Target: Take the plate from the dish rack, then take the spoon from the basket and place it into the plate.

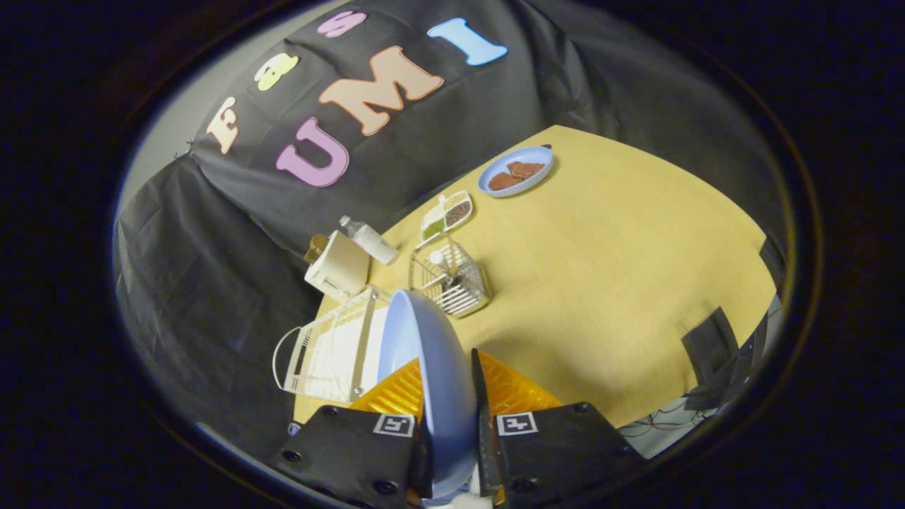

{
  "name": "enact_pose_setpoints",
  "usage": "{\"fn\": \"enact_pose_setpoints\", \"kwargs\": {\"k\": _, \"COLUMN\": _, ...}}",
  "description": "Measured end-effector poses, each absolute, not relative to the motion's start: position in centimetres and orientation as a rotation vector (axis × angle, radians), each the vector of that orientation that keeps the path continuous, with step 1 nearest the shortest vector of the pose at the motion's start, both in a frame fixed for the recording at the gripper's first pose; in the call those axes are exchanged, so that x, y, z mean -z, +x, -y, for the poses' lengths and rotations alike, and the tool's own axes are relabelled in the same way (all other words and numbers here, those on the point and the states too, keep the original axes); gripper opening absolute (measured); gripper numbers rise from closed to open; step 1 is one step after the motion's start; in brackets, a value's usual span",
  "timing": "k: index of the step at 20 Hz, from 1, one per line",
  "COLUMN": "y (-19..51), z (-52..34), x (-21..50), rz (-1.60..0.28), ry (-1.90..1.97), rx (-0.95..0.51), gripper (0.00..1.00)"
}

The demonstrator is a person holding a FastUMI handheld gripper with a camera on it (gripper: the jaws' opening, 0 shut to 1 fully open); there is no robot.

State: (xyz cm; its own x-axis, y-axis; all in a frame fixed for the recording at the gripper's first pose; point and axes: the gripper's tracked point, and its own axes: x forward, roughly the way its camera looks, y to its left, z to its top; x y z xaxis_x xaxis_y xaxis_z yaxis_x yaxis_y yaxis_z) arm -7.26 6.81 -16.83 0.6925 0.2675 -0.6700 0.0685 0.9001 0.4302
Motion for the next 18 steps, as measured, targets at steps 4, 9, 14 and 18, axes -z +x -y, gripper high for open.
{"fn": "enact_pose_setpoints", "kwargs": {"k": 4, "y": -7.9, "z": -6.0, "x": 19.9, "rz": -0.827, "ry": 0.465, "rx": -0.097, "gripper": 0.28}}
{"fn": "enact_pose_setpoints", "kwargs": {"k": 9, "y": -7.4, "z": -6.0, "x": 23.0, "rz": -0.844, "ry": 0.521, "rx": -0.064, "gripper": 0.28}}
{"fn": "enact_pose_setpoints", "kwargs": {"k": 14, "y": -6.6, "z": -7.0, "x": 24.7, "rz": -0.871, "ry": 0.580, "rx": -0.072, "gripper": 0.28}}
{"fn": "enact_pose_setpoints", "kwargs": {"k": 18, "y": -6.4, "z": -7.4, "x": 24.9, "rz": -0.875, "ry": 0.580, "rx": -0.081, "gripper": 0.28}}
